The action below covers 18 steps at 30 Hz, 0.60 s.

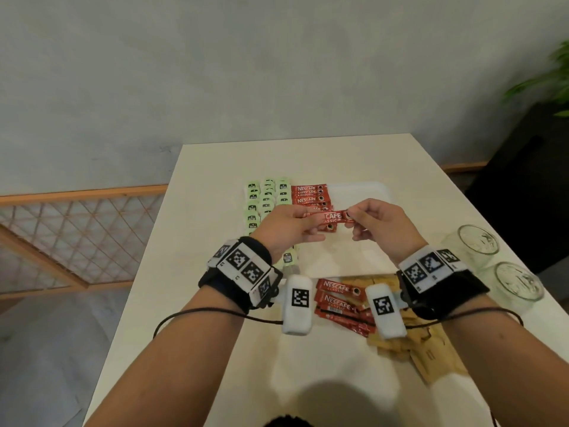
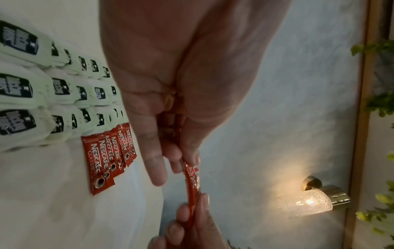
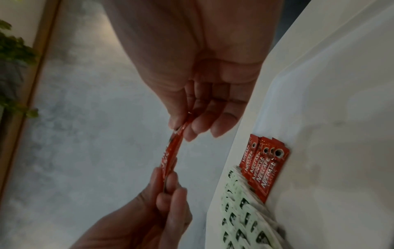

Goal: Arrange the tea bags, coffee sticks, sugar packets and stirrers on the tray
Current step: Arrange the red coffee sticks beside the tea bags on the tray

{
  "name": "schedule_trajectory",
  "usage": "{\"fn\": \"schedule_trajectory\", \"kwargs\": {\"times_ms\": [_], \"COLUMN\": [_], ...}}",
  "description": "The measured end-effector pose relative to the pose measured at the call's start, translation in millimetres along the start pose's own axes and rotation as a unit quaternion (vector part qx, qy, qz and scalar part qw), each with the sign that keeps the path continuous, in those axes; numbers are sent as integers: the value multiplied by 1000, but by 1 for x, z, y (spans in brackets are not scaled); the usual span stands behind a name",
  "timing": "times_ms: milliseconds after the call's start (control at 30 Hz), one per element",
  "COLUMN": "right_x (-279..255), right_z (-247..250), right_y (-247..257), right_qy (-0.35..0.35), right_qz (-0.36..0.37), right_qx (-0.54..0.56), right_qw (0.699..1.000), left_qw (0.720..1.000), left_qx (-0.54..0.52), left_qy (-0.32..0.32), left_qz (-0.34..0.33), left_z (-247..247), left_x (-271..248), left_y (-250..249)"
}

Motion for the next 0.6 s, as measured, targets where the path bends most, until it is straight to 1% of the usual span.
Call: {"fn": "schedule_trajectory", "kwargs": {"times_ms": [67,133,267,367,467,600], "right_x": [-2,-2,2,7,13,23], "right_z": [-1,-4,-11,-4,3,9], "right_y": [5,10,20,18,14,-6], "right_qy": [17,36,59,46,37,31], "right_qz": [-11,-20,-3,-15,-25,-55], "right_qx": [19,18,-63,-54,-33,-51], "right_qw": [1000,999,996,997,998,997], "left_qw": [1000,997,987,977,969,973], "left_qx": [3,47,127,178,213,195], "left_qy": [-13,-37,-58,-67,-71,-72], "left_qz": [-20,-43,-81,-98,-101,-103], "left_z": [1,5,4,7,14,27], "left_x": [-2,-3,-4,-4,-4,0], "left_y": [-4,-9,-17,-25,-32,-41]}}
Point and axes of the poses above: each hand's wrist, its own x-axis towards the middle knuckle, its own z-axis out of the back of the hand, y = z × x, the point moved 10 cm from there along x, towards the middle knuckle, and after that the axes turned 13 degrees about -x, right-handed, at the moved point
